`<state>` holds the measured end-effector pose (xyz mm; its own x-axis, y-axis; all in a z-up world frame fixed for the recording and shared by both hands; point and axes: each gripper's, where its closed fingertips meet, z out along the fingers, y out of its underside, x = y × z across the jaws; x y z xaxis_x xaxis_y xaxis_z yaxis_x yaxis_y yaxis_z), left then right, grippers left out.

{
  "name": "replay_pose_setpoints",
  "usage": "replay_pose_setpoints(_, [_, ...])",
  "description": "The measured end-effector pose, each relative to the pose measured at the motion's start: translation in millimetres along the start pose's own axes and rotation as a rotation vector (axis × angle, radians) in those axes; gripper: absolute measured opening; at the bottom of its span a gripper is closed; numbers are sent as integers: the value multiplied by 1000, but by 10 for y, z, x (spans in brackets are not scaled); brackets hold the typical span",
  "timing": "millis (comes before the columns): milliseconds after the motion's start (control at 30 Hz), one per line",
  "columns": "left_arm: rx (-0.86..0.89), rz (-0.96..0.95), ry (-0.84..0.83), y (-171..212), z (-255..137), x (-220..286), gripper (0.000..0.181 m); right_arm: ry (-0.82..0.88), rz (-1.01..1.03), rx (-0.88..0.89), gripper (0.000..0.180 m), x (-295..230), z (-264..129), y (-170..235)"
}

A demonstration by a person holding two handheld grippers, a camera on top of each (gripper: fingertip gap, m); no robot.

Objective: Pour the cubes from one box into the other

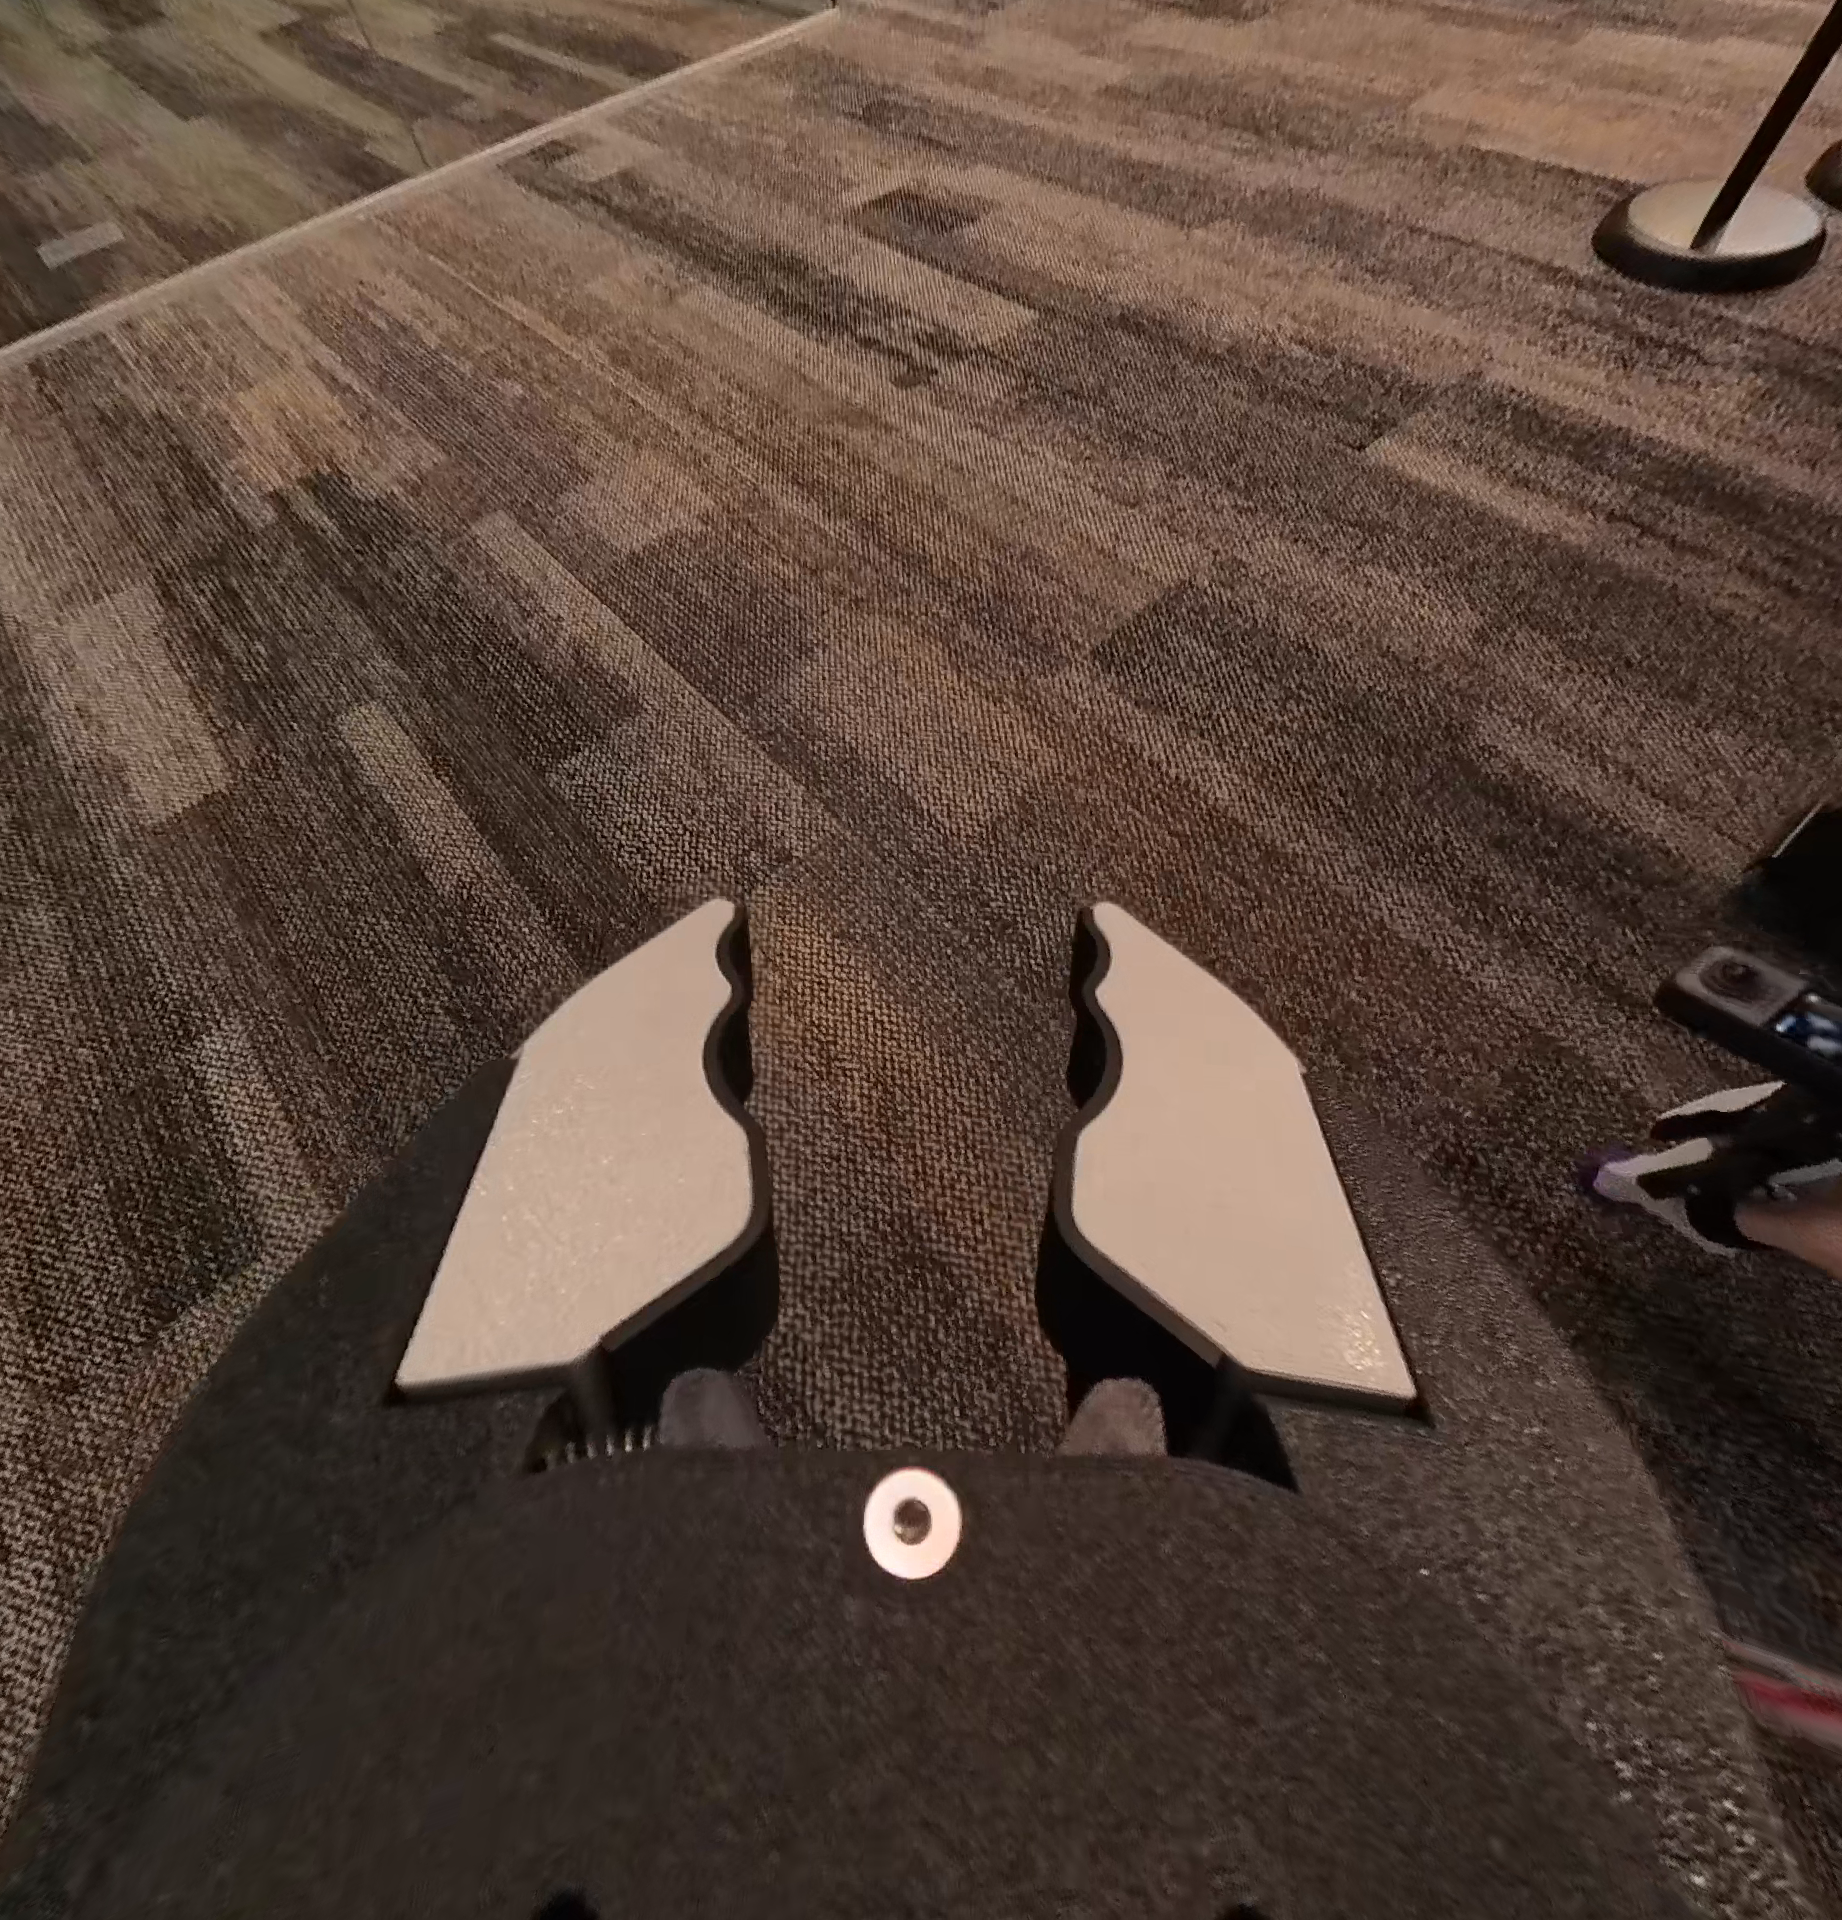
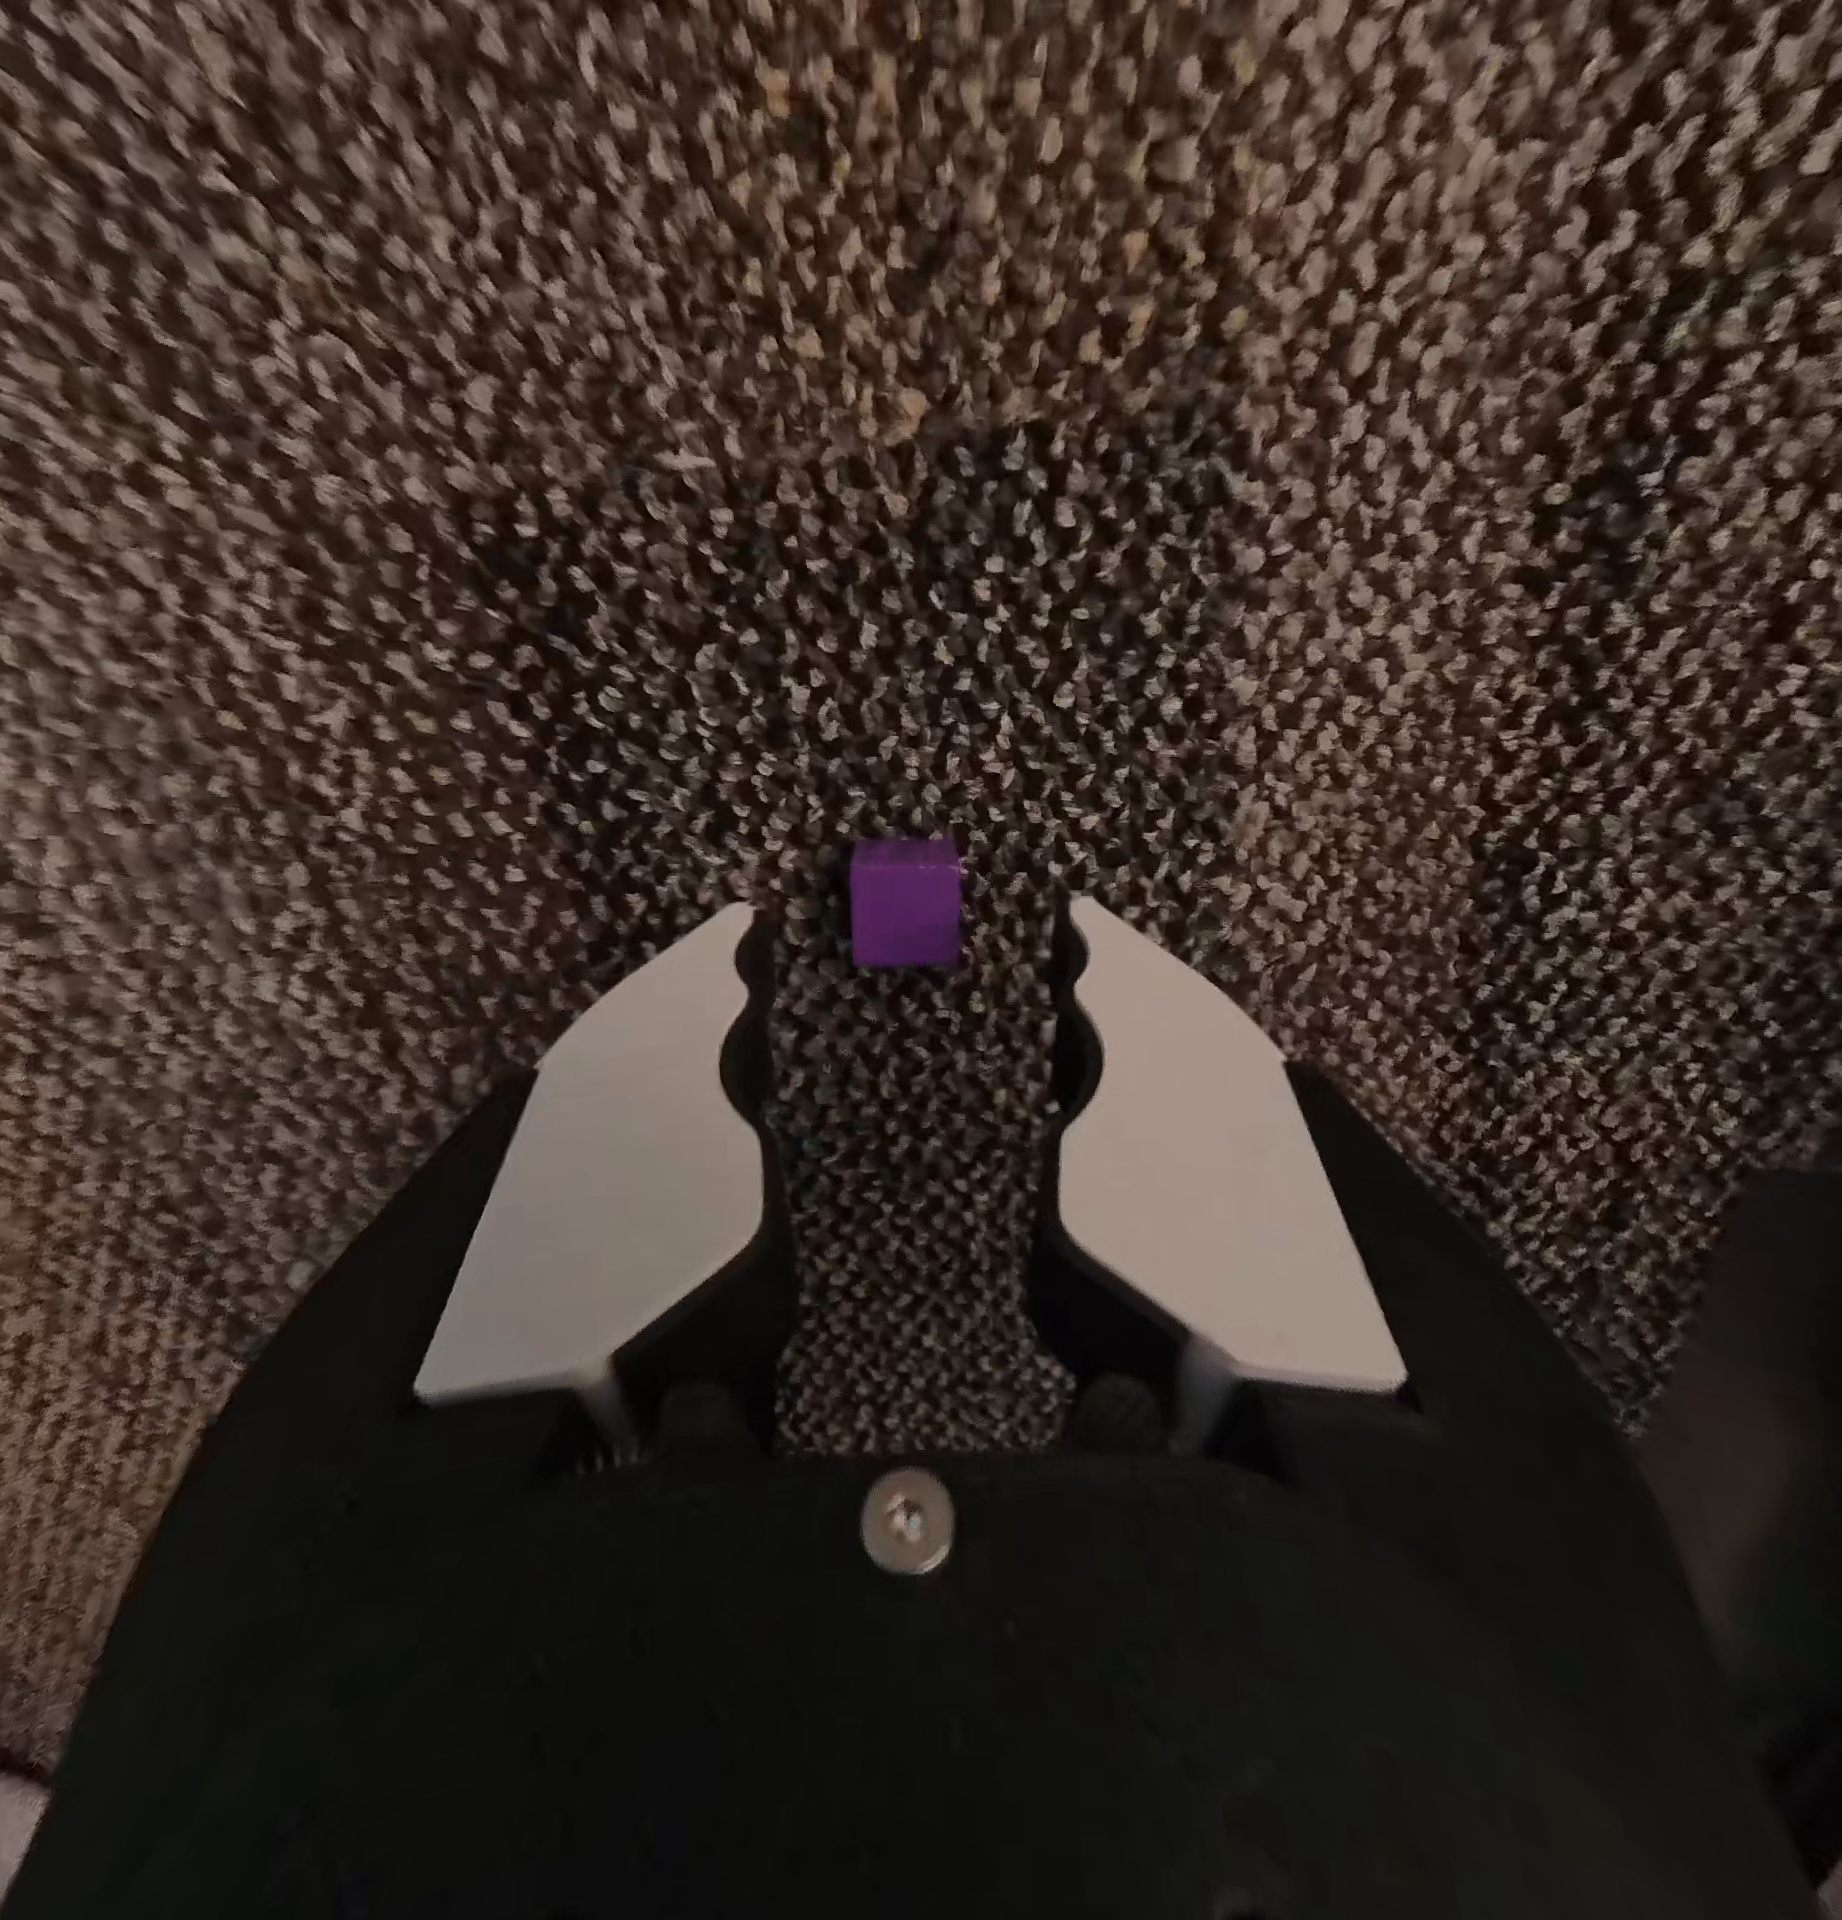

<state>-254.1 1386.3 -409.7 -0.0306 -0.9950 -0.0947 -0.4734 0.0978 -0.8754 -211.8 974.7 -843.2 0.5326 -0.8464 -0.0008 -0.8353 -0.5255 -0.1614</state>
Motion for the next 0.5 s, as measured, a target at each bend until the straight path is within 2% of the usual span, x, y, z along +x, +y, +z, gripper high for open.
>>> replay_pose_setpoints(100, [-5, 18, 2, 49, 32, 22, 58, 4, -7, -36, 49, -16, 123, 30])
replay_pose_setpoints(200, [-22, 22, 11, 82, 61, 45, 57, 7, 8, -87, 36, -23, 183, 87])
replay_pose_setpoints(300, [-36, 37, 9, 4, 20, 85, 57, -37, 43, -68, 27, -63, 55, 69])
replay_pose_setpoints(400, [-55, 58, 5, -281, -188, 188, 55, -114, 81, -36, 24, -185, -441, 97])
replay_pose_setpoints(500, [-92, 72, 23, -813, -538, 316, 54, -181, 64, 4, 24, -325, -1336, 123])
